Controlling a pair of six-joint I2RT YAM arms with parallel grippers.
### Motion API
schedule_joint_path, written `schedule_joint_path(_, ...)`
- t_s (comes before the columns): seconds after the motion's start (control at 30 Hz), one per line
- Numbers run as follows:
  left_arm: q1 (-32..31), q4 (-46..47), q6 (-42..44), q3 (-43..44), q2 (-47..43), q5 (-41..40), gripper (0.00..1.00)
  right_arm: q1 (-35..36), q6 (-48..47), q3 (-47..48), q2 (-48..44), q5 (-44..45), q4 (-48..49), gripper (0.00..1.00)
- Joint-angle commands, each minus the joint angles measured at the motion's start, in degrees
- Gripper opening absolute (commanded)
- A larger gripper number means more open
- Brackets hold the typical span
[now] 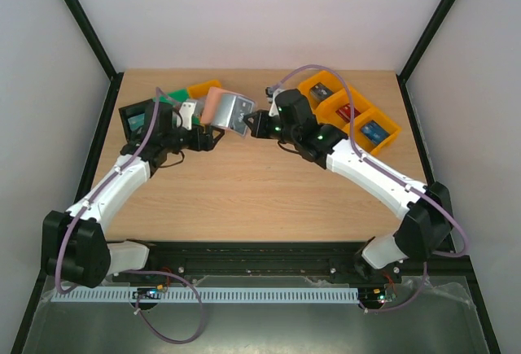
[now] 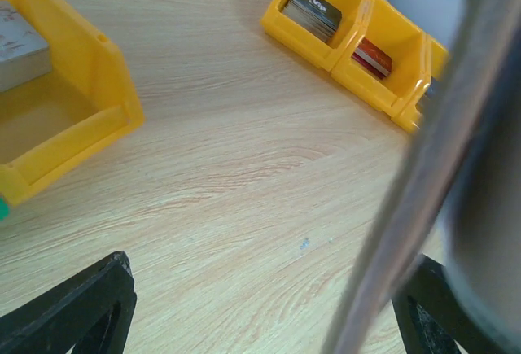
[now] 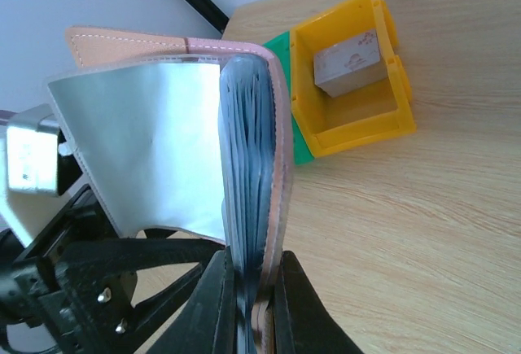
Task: Take the credit cards out of the card holder
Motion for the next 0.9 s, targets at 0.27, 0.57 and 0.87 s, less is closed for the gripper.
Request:
schedule_joint_path(0.27,6.7,1.6,-1.6,-1.5,-1.6,0.4,0.86,0.2,-7.0,2.0,-2.9,3.1,-3.6,0.01)
schedule_joint_path(0.57,8.7,-2.0,2.4,3.9,-2.6,2.1,0.87,0.3,-9.1,8.1,4.2,11.3,-10.5,0.01)
schedule_joint_path(0.87,0.9,-1.6,1.9,5.2,-3.2,15.5,0.81,2.8,-10.1,18.8,15.6,13.4,-12.3,0.02)
